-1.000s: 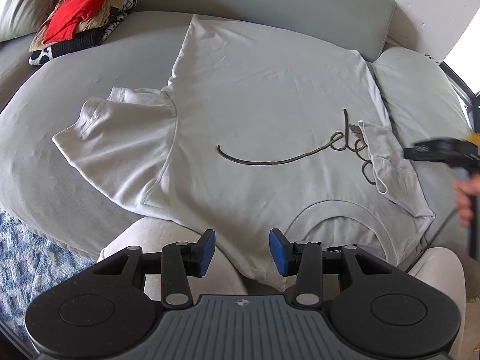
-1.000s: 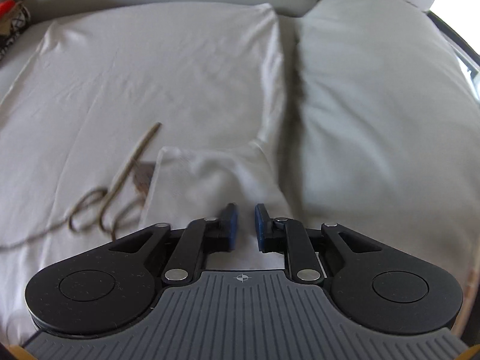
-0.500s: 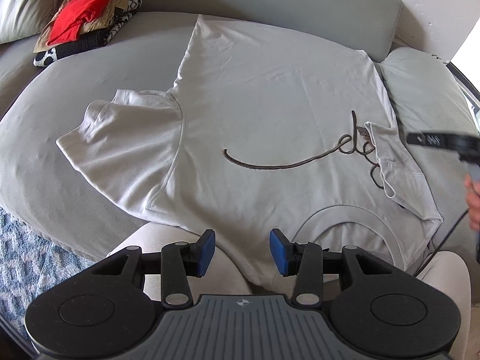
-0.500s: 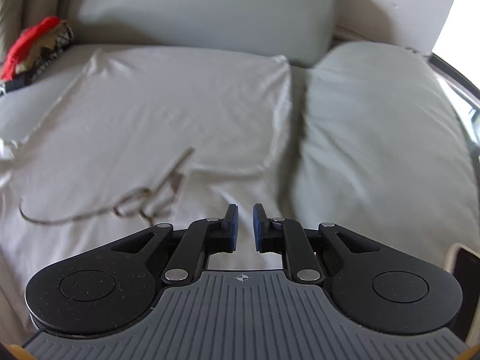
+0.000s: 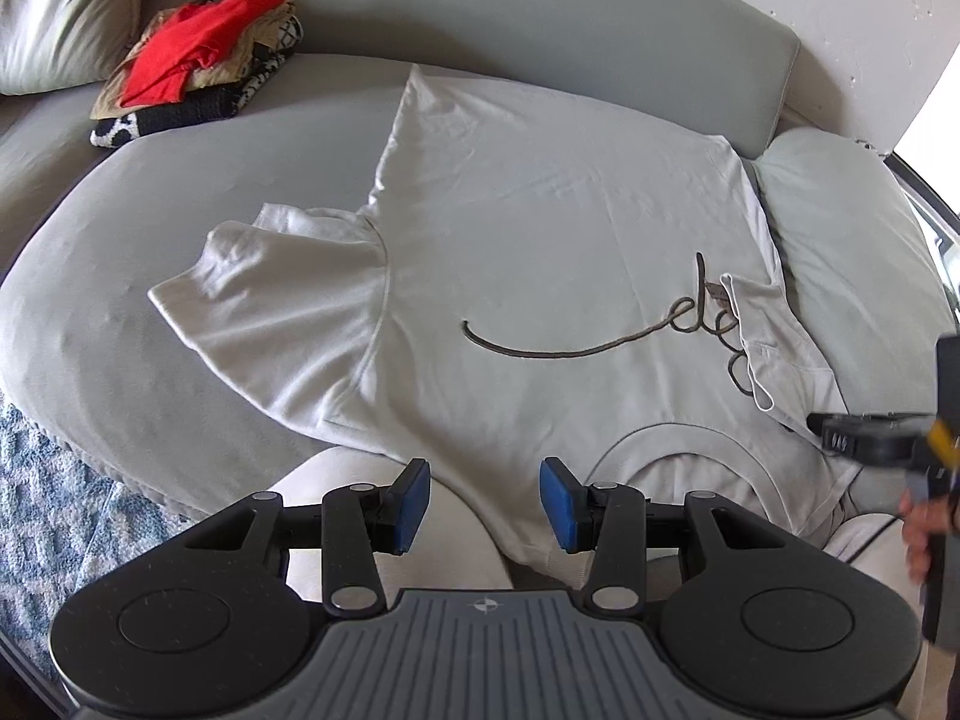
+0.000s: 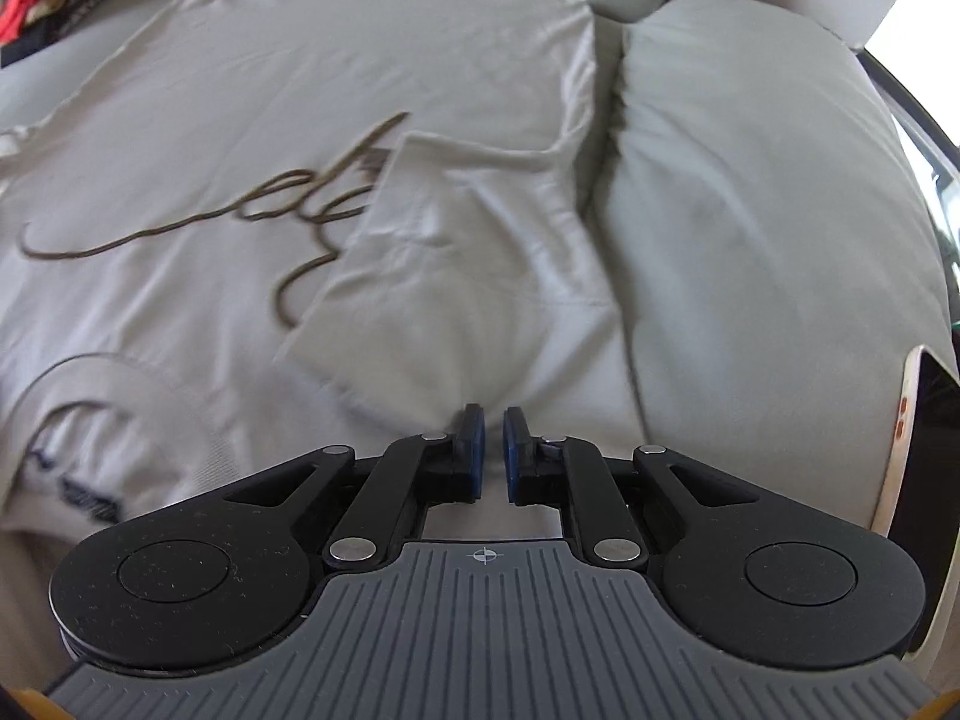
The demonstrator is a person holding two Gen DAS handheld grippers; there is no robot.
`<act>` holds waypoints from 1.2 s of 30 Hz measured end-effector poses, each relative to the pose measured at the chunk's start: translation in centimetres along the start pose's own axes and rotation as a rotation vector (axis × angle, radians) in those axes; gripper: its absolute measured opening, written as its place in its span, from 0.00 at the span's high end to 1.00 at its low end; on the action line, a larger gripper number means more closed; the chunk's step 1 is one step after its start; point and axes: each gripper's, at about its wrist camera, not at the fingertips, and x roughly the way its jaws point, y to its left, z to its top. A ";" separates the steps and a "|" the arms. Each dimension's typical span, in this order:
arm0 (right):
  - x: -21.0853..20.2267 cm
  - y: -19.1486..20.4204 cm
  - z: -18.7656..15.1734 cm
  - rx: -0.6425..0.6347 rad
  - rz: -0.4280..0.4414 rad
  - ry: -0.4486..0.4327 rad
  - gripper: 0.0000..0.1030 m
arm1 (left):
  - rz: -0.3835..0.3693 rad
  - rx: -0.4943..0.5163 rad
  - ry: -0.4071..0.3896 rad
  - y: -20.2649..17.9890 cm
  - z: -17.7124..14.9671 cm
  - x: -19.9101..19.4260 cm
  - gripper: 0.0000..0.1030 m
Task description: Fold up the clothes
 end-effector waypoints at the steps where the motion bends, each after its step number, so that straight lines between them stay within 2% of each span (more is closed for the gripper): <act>1: -0.4 0.1 -0.2 -0.006 0.012 0.003 0.87 | 0.000 -0.004 -0.005 0.2 0.0 -0.2 0.60; 5: -2.1 0.5 -1.0 -0.013 0.056 0.004 0.86 | -0.001 -0.023 -0.019 0.9 -0.1 -0.6 0.60; 8: -3.0 0.7 -1.3 -0.015 0.045 -0.013 0.73 | -0.002 -0.035 -0.032 1.5 -0.2 -1.0 0.60; 10: -3.5 0.8 -1.5 -0.010 0.044 -0.018 0.69 | 0.001 -0.046 -0.039 2.1 -0.3 -1.3 0.60; 11: -3.7 0.9 -1.5 -0.006 0.043 -0.021 0.66 | 0.003 -0.057 -0.042 2.6 -0.3 -1.4 0.59; 15: -4.4 0.9 -1.0 0.025 0.057 -0.041 0.38 | 0.017 -0.121 -0.063 5.0 0.0 -1.8 0.56; 19: -4.8 1.3 -0.7 0.048 0.084 -0.050 0.35 | 0.059 -0.297 -0.115 10.5 0.4 -1.7 0.50; 22: -5.0 1.8 -0.6 0.060 0.111 -0.049 0.35 | 0.075 -0.485 -0.136 15.6 0.3 -0.4 0.56; 23: -5.1 2.0 -0.6 0.063 0.119 -0.048 0.35 | 0.051 -0.556 -0.138 17.2 0.2 0.1 0.58; 26: -5.4 2.2 -0.5 0.073 0.131 -0.050 0.35 | -0.107 -0.731 -0.180 20.7 -0.1 1.7 0.60; 28: -5.6 2.3 -0.5 0.078 0.133 -0.053 0.35 | -0.126 -0.760 -0.197 21.9 0.4 3.0 0.60; 33: -6.0 2.0 -0.7 0.098 0.135 -0.066 0.35 | -0.139 -0.784 -0.176 23.6 1.8 6.4 0.61; 35: -6.0 1.8 -0.9 0.115 0.138 -0.062 0.35 | -0.178 -0.781 -0.193 23.9 2.4 6.8 0.65; 36: -5.9 1.7 -0.9 0.122 0.139 -0.060 0.35 | -0.202 -0.773 -0.189 24.0 2.8 7.2 0.74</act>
